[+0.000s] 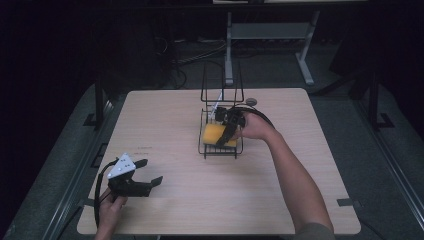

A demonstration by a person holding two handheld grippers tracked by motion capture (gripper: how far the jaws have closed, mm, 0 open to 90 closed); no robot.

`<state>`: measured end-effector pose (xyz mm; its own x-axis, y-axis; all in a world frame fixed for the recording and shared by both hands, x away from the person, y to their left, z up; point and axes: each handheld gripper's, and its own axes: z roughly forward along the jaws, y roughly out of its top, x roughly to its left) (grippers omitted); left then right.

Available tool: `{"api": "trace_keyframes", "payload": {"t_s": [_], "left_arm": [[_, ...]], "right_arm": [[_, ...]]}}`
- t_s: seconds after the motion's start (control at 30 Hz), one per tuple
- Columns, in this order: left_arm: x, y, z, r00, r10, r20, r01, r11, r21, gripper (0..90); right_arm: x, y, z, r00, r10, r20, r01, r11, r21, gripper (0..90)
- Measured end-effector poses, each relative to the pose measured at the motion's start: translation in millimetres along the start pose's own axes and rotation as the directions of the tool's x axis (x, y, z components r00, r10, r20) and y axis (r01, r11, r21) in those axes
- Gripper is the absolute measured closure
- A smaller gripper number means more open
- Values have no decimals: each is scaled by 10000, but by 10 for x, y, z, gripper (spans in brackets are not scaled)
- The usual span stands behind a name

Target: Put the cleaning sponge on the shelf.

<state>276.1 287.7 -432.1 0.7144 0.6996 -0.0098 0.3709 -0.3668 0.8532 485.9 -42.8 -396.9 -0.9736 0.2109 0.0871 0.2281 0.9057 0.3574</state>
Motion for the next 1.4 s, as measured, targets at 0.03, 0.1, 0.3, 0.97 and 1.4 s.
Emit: {"api": "trace_keyframes", "payload": {"t_s": [0.03,0.1,0.3,0.97,1.4], "left_arm": [[0,-2,-2,10000,-4,-4,4,10000,-12,141],[0,-3,2,10000,-14,-10,14,10000,-21,141],[3,-5,-4,10000,-6,27,6,10000,-6,141],[9,-14,-13,9999,-90,51,90,10000,-7,141],[-1,-11,-7,9999,-72,114,72,10000,14,141]], "right_arm": [[-6,-6,17,10000,13,33,-14,10000,66,213],[0,-1,44,10000,-3,20,3,9999,143,213],[-19,-5,57,9999,42,117,-42,10000,21,211],[11,-93,149,9997,153,202,-149,9997,-196,185],[78,-72,0,9982,117,589,-76,9976,-693,150]]}}
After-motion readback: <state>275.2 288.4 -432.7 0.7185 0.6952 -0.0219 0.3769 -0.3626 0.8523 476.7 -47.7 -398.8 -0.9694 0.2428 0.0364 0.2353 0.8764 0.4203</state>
